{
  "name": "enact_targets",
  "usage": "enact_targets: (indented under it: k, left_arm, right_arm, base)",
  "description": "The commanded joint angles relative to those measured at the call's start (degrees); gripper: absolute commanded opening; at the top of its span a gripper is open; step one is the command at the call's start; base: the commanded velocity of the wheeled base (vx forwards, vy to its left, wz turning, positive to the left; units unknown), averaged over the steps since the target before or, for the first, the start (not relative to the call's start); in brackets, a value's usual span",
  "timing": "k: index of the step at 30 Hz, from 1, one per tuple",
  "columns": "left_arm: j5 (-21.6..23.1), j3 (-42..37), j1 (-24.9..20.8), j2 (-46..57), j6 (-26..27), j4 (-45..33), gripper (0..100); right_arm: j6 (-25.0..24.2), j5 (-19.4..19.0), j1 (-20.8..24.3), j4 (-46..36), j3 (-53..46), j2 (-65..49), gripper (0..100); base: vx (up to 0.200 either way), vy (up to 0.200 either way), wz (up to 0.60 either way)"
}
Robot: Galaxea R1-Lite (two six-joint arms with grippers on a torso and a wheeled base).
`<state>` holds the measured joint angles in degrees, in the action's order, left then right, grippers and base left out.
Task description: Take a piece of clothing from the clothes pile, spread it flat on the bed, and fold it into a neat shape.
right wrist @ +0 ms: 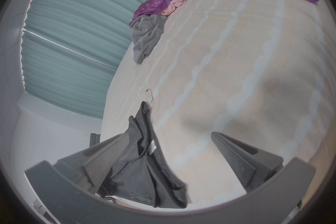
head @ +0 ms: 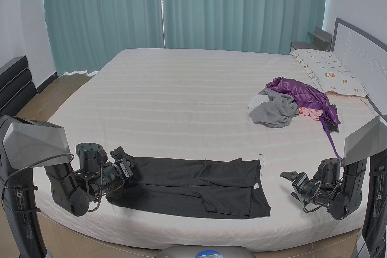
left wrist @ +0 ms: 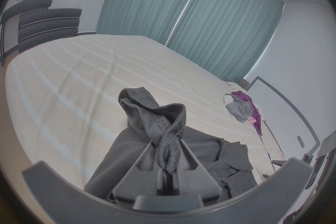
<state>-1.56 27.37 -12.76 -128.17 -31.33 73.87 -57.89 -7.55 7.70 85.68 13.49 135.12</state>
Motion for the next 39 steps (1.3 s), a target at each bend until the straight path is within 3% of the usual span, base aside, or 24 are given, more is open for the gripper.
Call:
enact_targets:
  k: [1,12,30,39]
  left_arm:
    - [-0.8,-0.7,-1.3,2.8,0.0,-0.1,0]
    - [-2.4,1.1,-5.9,3.8,0.0,-1.2,0]
    - [-5.8,12.2,-13.1,0.9,0.0,-13.5,0]
    - [-9.3,17.5,-16.1,-3.5,0.0,-17.6,0]
  right_arm:
    - [0.0,0.1,0.1,0.0,0.0,0.1,100]
    - [0.0,0.1,0.1,0.0,0.0,0.2,100]
    - [0.1,0.3,0.6,0.0,0.0,0.5,100]
    - [0.3,0.5,0.9,1.0,-0.1,1.1,100]
  base:
    - [0.000,-0.200,0.00]
    - [0.000,-0.200,0.00]
    - [0.000,-0.200,0.00]
    - [0.000,0.000,0.00]
